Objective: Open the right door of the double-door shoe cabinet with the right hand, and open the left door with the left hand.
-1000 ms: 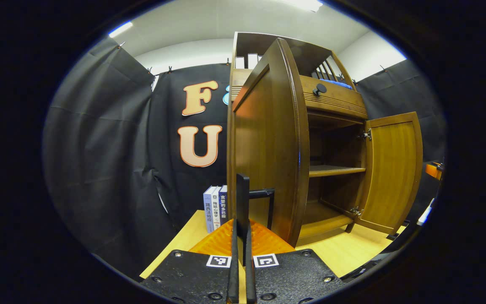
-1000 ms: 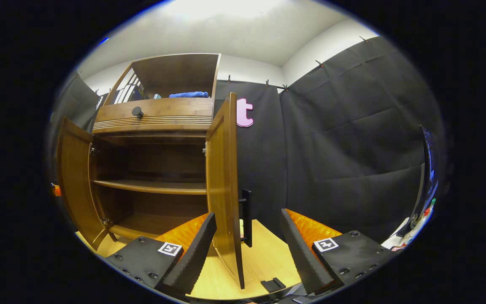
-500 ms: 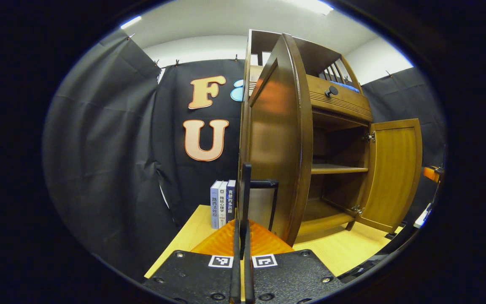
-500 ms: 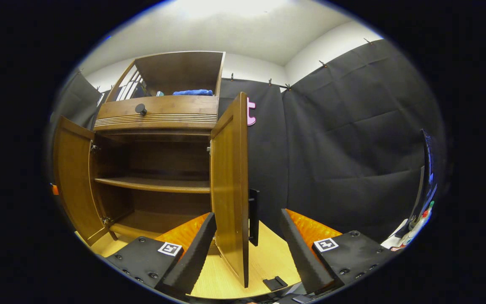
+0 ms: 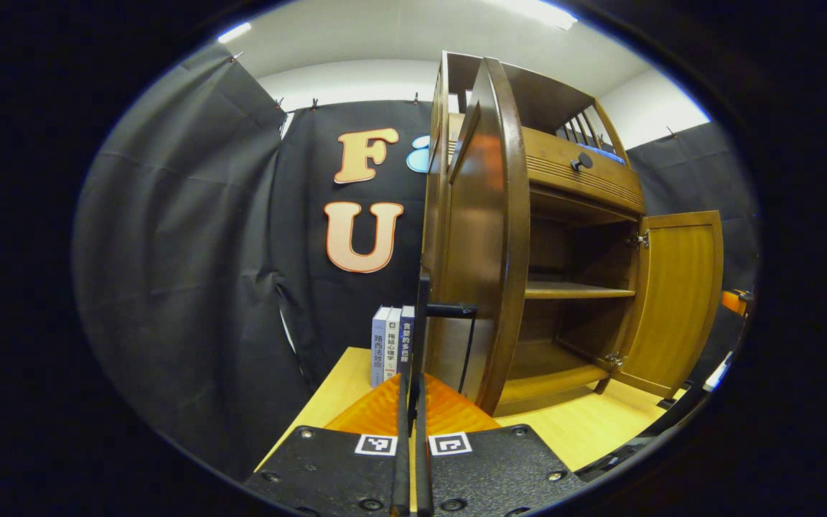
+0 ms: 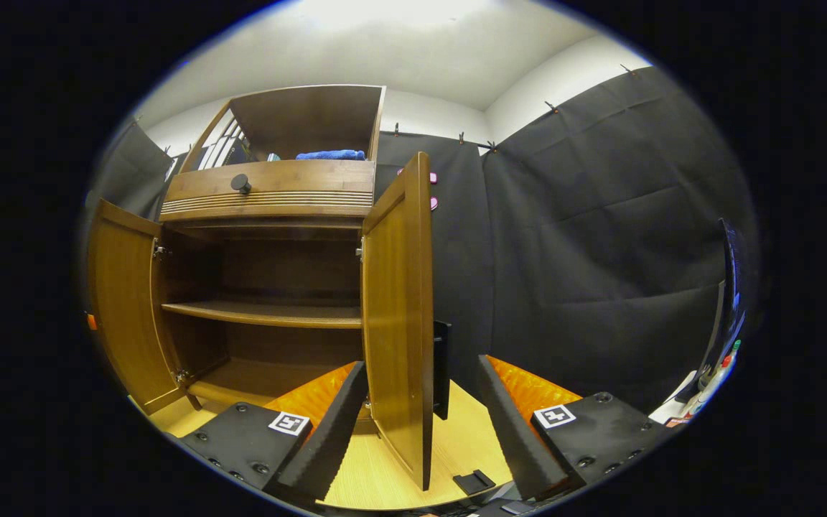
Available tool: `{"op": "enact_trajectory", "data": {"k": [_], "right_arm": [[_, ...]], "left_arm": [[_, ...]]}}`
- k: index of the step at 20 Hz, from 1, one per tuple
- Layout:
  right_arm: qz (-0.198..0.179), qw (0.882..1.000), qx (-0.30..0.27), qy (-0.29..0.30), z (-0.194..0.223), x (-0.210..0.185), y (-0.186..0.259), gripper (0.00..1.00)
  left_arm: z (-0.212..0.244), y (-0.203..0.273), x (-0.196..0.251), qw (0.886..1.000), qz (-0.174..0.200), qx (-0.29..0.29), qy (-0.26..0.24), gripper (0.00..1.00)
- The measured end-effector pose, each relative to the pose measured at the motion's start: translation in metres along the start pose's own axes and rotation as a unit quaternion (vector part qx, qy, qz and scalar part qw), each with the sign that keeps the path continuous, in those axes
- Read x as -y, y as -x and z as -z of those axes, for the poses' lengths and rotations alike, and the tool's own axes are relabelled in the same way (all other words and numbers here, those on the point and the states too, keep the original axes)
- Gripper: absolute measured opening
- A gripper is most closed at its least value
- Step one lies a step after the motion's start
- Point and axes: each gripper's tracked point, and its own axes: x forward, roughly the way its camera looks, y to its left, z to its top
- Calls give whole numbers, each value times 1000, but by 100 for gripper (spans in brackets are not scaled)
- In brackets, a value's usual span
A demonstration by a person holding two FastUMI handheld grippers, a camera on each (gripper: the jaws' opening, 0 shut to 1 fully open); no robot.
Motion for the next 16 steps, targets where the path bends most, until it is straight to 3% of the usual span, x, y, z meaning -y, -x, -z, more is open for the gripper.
{"op": "enact_trajectory", "data": {"k": [8,11,12,13,15,16], "right_arm": [[-25,1000,-7,5,4,-27,-10,98],[-32,999,-5,8,3,-31,-10,98],[-35,999,-4,8,2,-32,-11,90],[-37,999,-4,8,1,-33,-10,97],[-41,999,-2,7,0,-33,-9,96],[-43,999,-1,5,0,-34,-8,90]], "left_arm": [[1,4,-7,1000,-1,-2,0,3],[-12,21,-18,999,-32,7,-15,1],[-20,27,-24,998,-47,18,-23,1],[-25,34,-22,998,-55,26,-25,1],[-31,47,-16,998,-55,32,-27,2],[-33,53,-11,998,-53,33,-30,2]]}}
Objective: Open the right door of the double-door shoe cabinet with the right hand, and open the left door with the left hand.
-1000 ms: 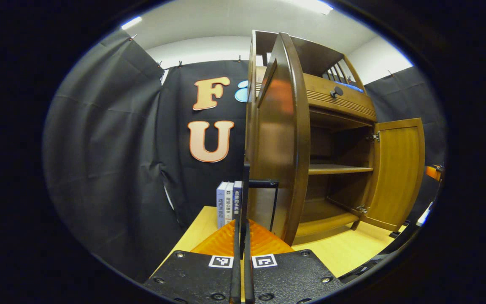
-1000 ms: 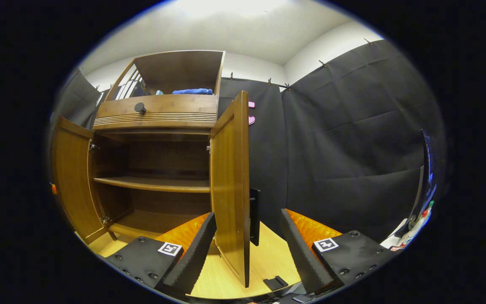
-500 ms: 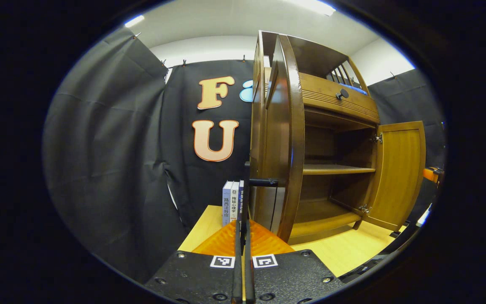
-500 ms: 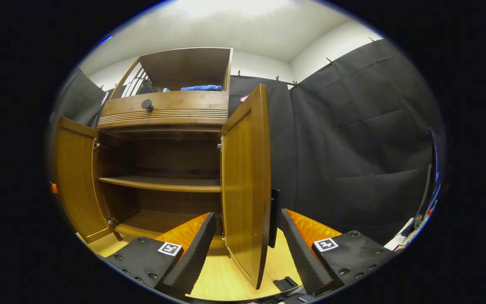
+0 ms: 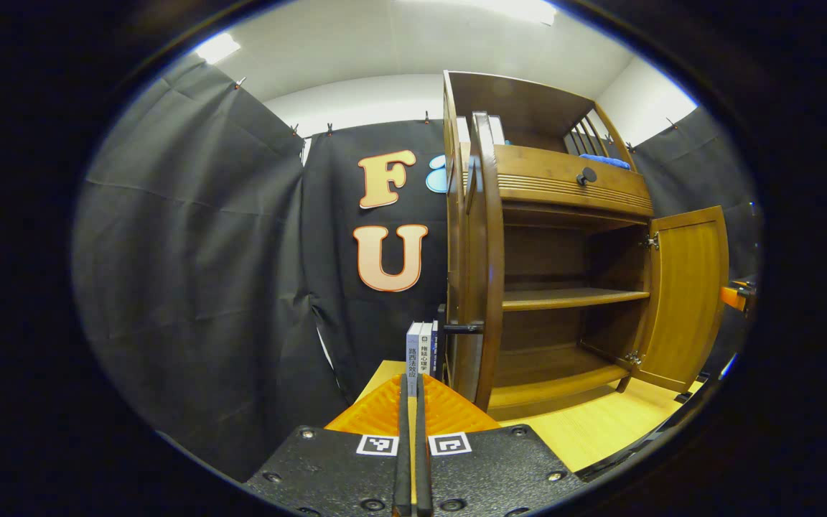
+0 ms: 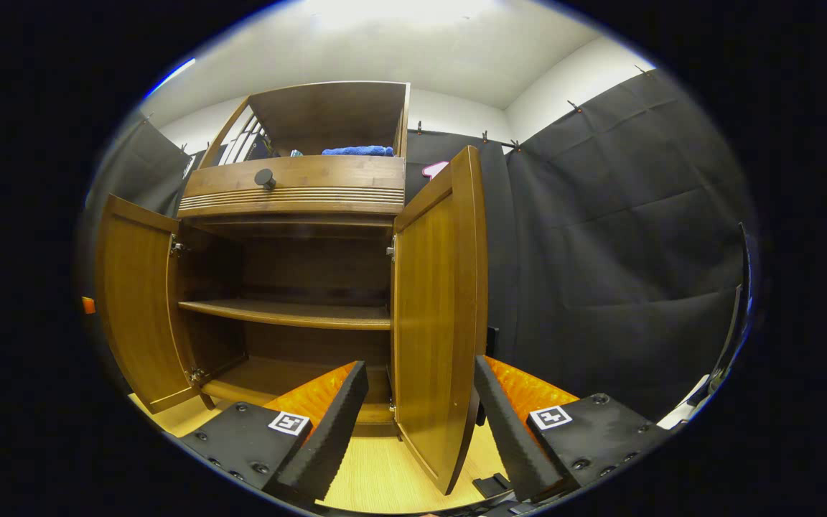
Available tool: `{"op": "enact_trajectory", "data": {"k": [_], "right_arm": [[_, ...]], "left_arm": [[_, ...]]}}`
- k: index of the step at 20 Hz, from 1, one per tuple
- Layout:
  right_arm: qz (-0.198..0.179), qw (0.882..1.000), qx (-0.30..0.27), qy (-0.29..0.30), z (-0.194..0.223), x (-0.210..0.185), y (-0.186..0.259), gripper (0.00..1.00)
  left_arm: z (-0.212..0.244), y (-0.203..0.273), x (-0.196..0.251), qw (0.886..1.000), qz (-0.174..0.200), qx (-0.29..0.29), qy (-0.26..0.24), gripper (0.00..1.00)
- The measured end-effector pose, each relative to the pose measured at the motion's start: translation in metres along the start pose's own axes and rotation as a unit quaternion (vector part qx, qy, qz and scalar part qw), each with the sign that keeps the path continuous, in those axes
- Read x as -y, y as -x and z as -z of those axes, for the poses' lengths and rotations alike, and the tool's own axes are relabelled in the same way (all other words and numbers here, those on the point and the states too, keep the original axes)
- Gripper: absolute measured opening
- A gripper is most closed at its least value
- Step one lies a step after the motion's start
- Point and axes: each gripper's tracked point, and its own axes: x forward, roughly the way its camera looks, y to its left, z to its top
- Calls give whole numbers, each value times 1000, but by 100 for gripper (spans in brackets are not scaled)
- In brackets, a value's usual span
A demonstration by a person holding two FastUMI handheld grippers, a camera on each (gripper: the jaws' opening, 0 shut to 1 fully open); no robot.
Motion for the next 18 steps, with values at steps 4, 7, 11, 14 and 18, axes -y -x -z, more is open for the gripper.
{"op": "enact_trajectory", "data": {"k": [4,7,11,14,18], "right_arm": [[-3,1000,1,0,-3,1,4,96],[-1,1000,4,4,-6,6,9,89],[5,1000,0,2,-8,19,13,89],[8,1000,0,-1,-10,31,16,89],[11,1000,2,-9,-11,46,15,89]], "left_arm": [[-12,20,23,999,12,7,29,2],[-30,24,33,998,19,30,47,3],[-42,20,55,996,42,49,63,6],[-44,18,75,995,59,37,76,28],[-46,10,93,994,63,29,86,61]]}}
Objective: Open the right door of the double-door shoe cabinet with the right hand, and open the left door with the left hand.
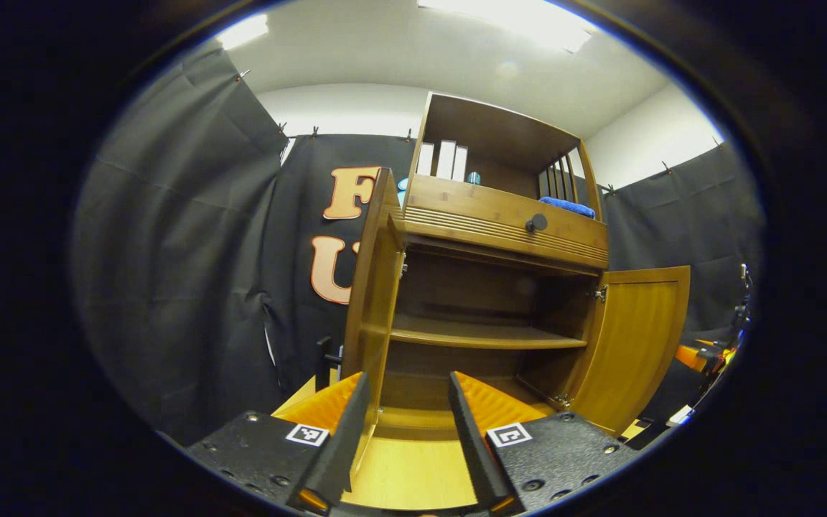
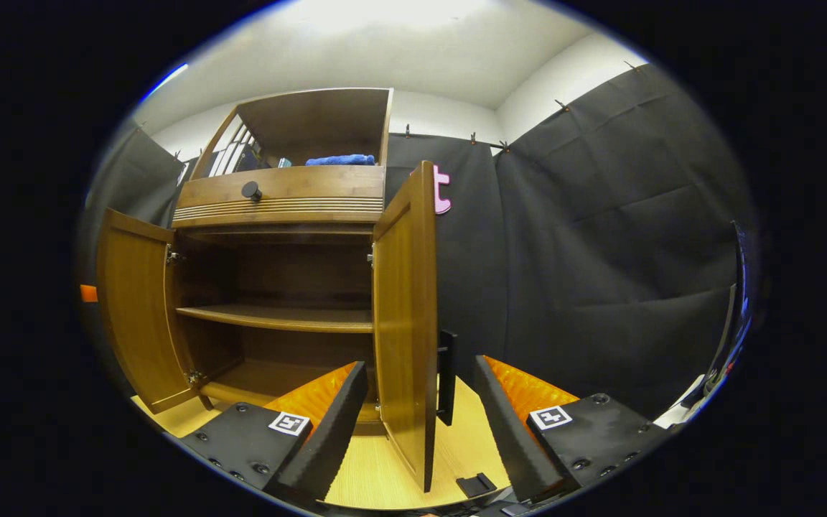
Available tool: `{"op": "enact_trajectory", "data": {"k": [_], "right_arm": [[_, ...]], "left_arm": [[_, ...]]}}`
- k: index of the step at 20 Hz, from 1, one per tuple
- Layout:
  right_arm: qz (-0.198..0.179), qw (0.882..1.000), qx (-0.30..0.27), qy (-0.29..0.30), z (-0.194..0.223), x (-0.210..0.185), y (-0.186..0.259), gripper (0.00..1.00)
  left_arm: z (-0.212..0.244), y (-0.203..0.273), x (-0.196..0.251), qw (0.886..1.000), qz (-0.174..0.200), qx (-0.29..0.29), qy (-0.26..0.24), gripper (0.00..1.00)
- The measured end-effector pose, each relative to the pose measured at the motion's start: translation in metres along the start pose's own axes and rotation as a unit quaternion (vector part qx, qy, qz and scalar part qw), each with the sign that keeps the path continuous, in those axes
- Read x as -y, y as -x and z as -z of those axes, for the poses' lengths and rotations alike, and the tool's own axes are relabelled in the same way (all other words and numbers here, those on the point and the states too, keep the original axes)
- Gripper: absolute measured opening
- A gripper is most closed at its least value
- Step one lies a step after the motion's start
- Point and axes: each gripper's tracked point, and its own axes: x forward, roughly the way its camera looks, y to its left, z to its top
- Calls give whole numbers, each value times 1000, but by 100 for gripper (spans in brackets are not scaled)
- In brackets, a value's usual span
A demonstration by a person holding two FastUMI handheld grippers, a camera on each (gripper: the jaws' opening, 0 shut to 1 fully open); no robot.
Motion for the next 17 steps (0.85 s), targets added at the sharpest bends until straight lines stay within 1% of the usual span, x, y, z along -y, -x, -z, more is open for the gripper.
{"op": "enact_trajectory", "data": {"k": [2,3,5,6,7,8,12,17], "right_arm": [[1,1000,0,-3,-1,7,-1,89],[1,1000,0,-4,-1,10,-2,89],[1,1000,1,-5,-3,15,-3,89],[0,1000,3,-4,-4,17,-3,89],[0,1000,4,-5,-5,18,-3,89],[-1,1000,6,-5,-5,19,-3,96],[-5,1000,7,-10,2,26,-10,96],[-4,1000,5,-21,6,35,-11,96]], "left_arm": [[-1,-3,9,1000,3,1,-1,66],[-3,-4,12,1000,0,3,-5,71],[-13,-8,10,1000,-11,14,-20,81],[-16,-7,15,999,-11,21,-24,91],[-19,-9,18,999,-11,26,-25,90],[-21,-9,20,999,-10,30,-25,90],[-26,-8,27,999,-13,40,-29,88],[-23,-15,34,998,-15,39,-40,88]]}}
